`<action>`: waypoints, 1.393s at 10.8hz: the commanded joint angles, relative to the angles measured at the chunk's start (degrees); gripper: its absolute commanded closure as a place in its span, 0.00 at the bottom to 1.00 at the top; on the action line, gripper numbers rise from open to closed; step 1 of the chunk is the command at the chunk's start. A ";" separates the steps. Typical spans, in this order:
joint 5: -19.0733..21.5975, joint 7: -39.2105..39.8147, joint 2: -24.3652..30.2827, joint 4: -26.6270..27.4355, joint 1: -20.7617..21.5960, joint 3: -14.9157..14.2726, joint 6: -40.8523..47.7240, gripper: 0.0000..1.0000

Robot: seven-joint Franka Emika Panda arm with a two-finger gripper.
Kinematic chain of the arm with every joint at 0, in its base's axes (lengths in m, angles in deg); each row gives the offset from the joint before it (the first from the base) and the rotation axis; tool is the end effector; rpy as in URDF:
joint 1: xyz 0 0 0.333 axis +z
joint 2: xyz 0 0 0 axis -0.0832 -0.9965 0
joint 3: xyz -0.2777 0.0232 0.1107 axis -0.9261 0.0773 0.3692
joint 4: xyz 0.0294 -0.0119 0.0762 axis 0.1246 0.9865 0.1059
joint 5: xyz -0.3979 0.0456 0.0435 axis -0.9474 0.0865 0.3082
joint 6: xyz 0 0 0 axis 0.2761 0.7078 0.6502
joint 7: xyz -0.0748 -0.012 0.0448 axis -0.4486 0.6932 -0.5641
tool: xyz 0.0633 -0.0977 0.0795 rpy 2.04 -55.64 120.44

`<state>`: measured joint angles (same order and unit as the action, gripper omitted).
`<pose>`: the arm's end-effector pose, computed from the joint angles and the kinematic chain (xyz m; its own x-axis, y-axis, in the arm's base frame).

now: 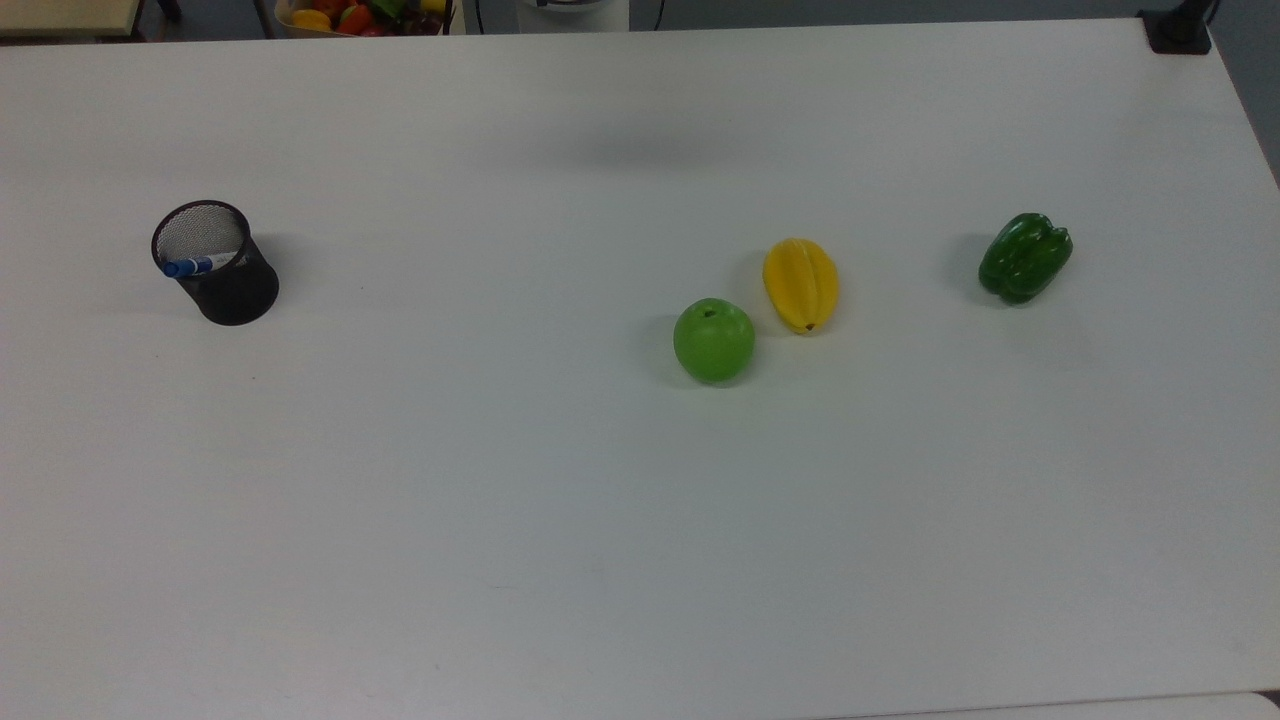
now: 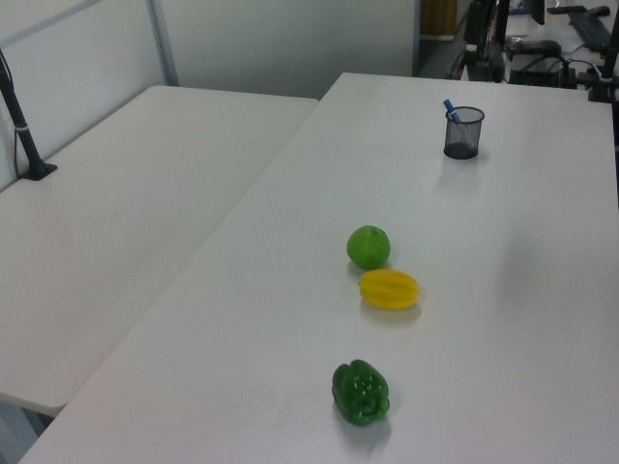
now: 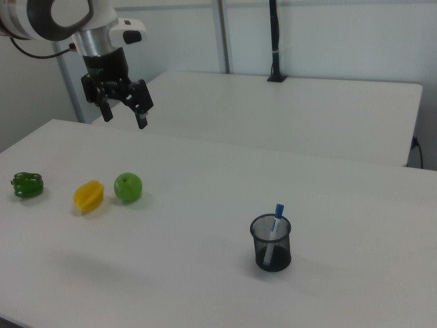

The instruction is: Take marker pen

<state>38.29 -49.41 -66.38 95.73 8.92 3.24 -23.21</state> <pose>0.5666 0.0115 0.5851 0.9927 0.0805 0.0896 0.0829 -0.9963 -0.0232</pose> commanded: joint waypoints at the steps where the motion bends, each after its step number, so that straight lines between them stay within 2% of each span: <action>1: 0.72 1.34 2.00 2.06 0.34 -1.44 -0.98 0.00; 3: 0.11 1.43 1.92 1.79 -0.28 -1.62 -2.73 0.00; 7: 0.02 0.73 1.57 1.79 -0.37 -5.48 -14.23 0.00; 11: 0.19 0.73 0.51 3.02 -0.54 -11.53 -23.81 0.00; 15: 0.28 0.90 -0.89 8.81 -0.72 -16.37 -35.84 0.01</action>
<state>38.29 -49.30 -67.03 99.86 7.84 -10.99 -50.97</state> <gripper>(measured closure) 0.000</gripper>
